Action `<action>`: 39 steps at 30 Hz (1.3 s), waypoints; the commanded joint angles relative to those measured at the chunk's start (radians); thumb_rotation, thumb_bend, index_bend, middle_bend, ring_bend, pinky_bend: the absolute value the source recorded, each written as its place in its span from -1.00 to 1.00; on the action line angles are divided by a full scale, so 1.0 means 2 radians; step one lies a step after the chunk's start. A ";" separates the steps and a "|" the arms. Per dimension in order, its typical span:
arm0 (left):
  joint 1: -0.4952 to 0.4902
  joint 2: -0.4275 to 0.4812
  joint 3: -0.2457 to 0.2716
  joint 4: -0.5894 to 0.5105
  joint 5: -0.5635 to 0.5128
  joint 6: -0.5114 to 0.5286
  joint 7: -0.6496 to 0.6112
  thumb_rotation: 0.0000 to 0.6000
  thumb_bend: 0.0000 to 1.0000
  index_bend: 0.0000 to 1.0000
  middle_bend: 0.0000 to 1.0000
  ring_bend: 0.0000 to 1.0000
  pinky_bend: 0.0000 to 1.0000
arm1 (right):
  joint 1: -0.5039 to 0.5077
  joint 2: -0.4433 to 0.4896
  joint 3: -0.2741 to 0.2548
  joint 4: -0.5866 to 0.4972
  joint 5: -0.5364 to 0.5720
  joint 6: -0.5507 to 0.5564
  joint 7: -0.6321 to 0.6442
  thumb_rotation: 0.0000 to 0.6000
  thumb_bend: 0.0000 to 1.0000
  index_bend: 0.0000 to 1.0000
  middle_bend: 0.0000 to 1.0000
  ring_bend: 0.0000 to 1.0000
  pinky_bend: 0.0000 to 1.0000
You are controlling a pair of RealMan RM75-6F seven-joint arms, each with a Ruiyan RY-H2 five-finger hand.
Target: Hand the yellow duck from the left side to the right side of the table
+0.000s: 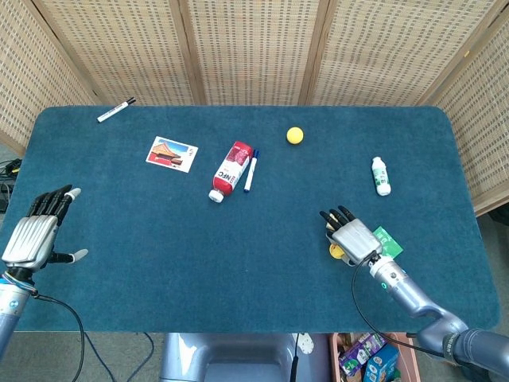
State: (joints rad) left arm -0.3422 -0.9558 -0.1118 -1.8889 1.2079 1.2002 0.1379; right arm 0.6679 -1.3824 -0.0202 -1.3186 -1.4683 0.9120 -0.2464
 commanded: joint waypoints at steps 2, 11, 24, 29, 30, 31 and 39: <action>0.000 0.000 0.000 0.000 -0.002 -0.001 0.001 1.00 -1.00 -1.00 -1.00 -1.00 -1.00 | 0.001 -0.001 0.001 -0.001 0.001 -0.002 -0.004 1.00 -0.41 0.07 -1.00 -1.00 -1.00; -0.002 -0.001 0.000 0.002 -0.005 -0.004 0.003 1.00 -1.00 -1.00 -1.00 -1.00 -1.00 | 0.002 -0.004 0.005 0.004 0.009 -0.012 -0.014 1.00 -0.42 0.07 -1.00 -1.00 -1.00; -0.003 -0.001 -0.001 0.001 -0.008 -0.006 0.003 1.00 -1.00 -1.00 -1.00 -1.00 -1.00 | 0.004 -0.006 0.005 0.005 0.014 -0.021 -0.029 1.00 -0.42 -0.62 -1.00 -1.00 -1.00; -0.003 0.000 -0.001 0.000 -0.007 -0.007 0.003 1.00 -1.00 -1.00 -1.00 -1.00 -1.00 | 0.000 -0.003 0.007 0.001 0.016 -0.014 -0.037 1.00 -0.42 -0.66 -1.00 -1.00 -1.00; -0.003 0.000 -0.001 0.000 -0.007 -0.007 0.002 1.00 -1.00 -1.00 -1.00 -1.00 -1.00 | -0.002 -0.002 0.007 -0.001 0.016 -0.012 -0.039 1.00 -0.42 -0.66 -1.00 -1.00 -1.00; -0.003 0.000 -0.001 0.000 -0.006 -0.007 0.002 1.00 -1.00 -1.00 -1.00 -1.00 -1.00 | -0.003 0.000 0.007 -0.004 0.015 -0.009 -0.041 1.00 -0.42 -0.66 -1.00 -1.00 -1.00; -0.002 0.002 0.001 -0.001 0.000 -0.006 -0.002 1.00 -1.00 -1.00 -1.00 -1.00 -1.00 | -0.043 0.055 0.007 -0.072 0.007 0.067 -0.050 1.00 -0.51 -0.68 -1.00 -1.00 -1.00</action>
State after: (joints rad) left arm -0.3458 -0.9530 -0.1100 -1.8907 1.2080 1.1883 0.1351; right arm 0.6165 -1.3113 -0.0043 -1.4183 -1.4478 0.9978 -0.3452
